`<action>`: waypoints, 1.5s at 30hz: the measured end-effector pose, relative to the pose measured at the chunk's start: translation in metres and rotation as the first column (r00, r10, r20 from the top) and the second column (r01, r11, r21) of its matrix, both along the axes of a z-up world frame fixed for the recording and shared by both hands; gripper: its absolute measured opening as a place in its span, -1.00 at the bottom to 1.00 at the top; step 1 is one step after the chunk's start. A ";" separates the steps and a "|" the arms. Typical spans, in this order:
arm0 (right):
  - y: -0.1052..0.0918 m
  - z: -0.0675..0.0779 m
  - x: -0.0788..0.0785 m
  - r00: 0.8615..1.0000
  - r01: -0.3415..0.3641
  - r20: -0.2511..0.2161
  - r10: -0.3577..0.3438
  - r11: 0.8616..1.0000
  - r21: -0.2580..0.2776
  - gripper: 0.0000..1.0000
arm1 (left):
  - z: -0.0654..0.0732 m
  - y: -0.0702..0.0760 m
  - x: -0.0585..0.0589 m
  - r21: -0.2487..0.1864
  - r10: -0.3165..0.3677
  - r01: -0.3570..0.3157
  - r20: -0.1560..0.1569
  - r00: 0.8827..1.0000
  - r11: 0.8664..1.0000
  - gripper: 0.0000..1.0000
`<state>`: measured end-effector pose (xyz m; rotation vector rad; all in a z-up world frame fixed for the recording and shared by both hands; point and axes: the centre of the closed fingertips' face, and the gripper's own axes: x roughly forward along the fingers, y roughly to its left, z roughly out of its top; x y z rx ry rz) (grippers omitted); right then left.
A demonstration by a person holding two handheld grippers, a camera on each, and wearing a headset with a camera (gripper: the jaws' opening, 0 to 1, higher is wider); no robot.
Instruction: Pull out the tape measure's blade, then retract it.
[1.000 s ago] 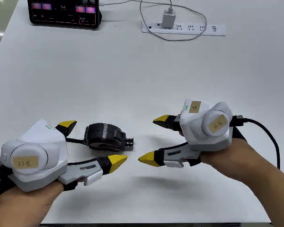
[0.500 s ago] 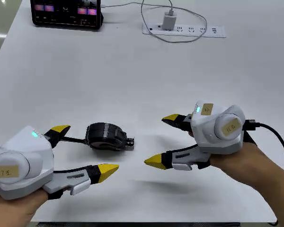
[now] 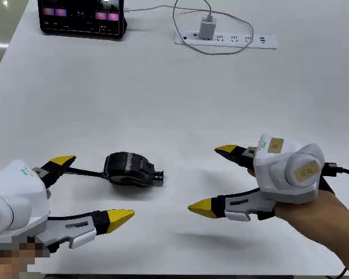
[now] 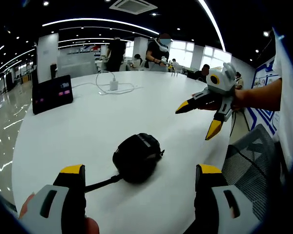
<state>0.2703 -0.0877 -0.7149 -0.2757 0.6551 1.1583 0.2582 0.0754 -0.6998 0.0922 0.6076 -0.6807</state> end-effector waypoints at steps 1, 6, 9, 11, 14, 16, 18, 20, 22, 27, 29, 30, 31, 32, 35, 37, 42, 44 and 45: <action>-0.002 0.001 0.000 1.000 0.007 0.004 -0.007 1.000 0.002 0.55 | 0.000 0.000 0.000 0.001 -0.003 0.003 0.001 1.000 1.000 0.82; -0.013 0.005 0.001 0.999 0.045 0.025 -0.045 0.999 0.006 0.56 | 0.003 0.001 0.001 0.012 -0.013 0.013 0.013 1.000 1.000 0.82; -0.020 0.008 0.002 0.997 0.066 0.039 -0.066 0.998 0.009 0.56 | 0.004 0.003 0.002 0.023 -0.021 0.020 0.023 1.000 1.000 0.82; -0.024 0.011 0.002 0.996 0.082 0.042 -0.082 0.996 0.021 0.57 | 0.006 0.003 0.002 0.022 -0.031 0.030 0.030 0.999 0.999 0.82; -0.029 0.012 0.000 0.994 0.093 0.049 -0.094 0.995 0.020 0.58 | 0.007 0.004 0.001 0.030 -0.043 0.042 0.035 0.998 0.999 0.83; -0.032 0.013 -0.001 0.994 0.099 0.053 -0.100 0.995 0.025 0.58 | 0.007 0.005 0.000 0.031 -0.051 0.049 0.036 0.998 0.998 0.84; -0.035 0.012 -0.003 0.993 0.102 0.054 -0.103 0.994 0.026 0.59 | 0.008 0.005 0.000 0.030 -0.054 0.053 0.040 0.998 0.998 0.85; -0.039 0.009 -0.005 0.993 0.101 0.053 -0.102 0.995 0.018 0.60 | 0.007 0.006 -0.001 0.034 -0.061 0.059 0.039 0.997 0.998 0.85; -0.042 0.006 -0.008 0.993 0.103 0.052 -0.104 0.995 0.015 0.62 | 0.007 0.008 -0.002 0.036 -0.068 0.067 0.039 0.997 0.997 0.86; -0.052 0.002 -0.014 0.993 0.111 0.048 -0.112 0.994 0.010 0.65 | 0.007 0.011 -0.004 0.042 -0.084 0.082 0.044 0.996 0.996 0.89; -0.055 0.000 -0.016 0.992 0.117 0.040 -0.118 0.993 0.012 0.66 | 0.006 0.012 -0.005 0.051 -0.091 0.089 0.044 0.995 0.995 0.90; -0.056 -0.001 -0.017 0.992 0.117 0.043 -0.118 0.993 0.010 0.67 | 0.005 0.012 -0.006 0.052 -0.094 0.092 0.043 0.995 0.994 0.90; -0.058 -0.001 -0.018 0.992 0.118 0.044 -0.118 0.993 0.009 0.68 | 0.005 0.013 -0.006 0.054 -0.100 0.098 0.044 0.994 0.994 0.90; -0.059 -0.001 -0.018 0.992 0.119 0.043 -0.119 0.993 0.007 0.69 | 0.004 0.013 -0.007 0.057 -0.105 0.103 0.044 0.993 0.993 0.91; -0.064 -0.003 -0.020 0.991 0.123 0.043 -0.123 0.992 0.002 0.71 | 0.003 0.014 -0.008 0.070 -0.121 0.117 0.044 0.992 0.991 0.92; -0.067 -0.004 -0.021 0.991 0.125 0.041 -0.125 0.992 -0.001 0.72 | 0.003 0.015 -0.009 0.078 -0.131 0.127 0.049 0.990 0.989 0.93; -0.075 -0.009 -0.025 0.992 0.123 0.038 -0.122 0.992 -0.021 0.75 | 0.001 0.017 -0.010 0.101 -0.149 0.143 0.048 0.988 0.984 0.94; -0.079 -0.011 -0.026 0.992 0.123 0.042 -0.122 0.992 -0.031 0.76 | 0.001 0.018 -0.011 0.105 -0.154 0.148 0.047 0.987 0.983 0.94; -0.080 -0.012 -0.027 0.992 0.123 0.037 -0.121 0.992 -0.033 0.76 | 0.000 0.018 -0.011 0.106 -0.155 0.149 0.047 0.987 0.983 0.94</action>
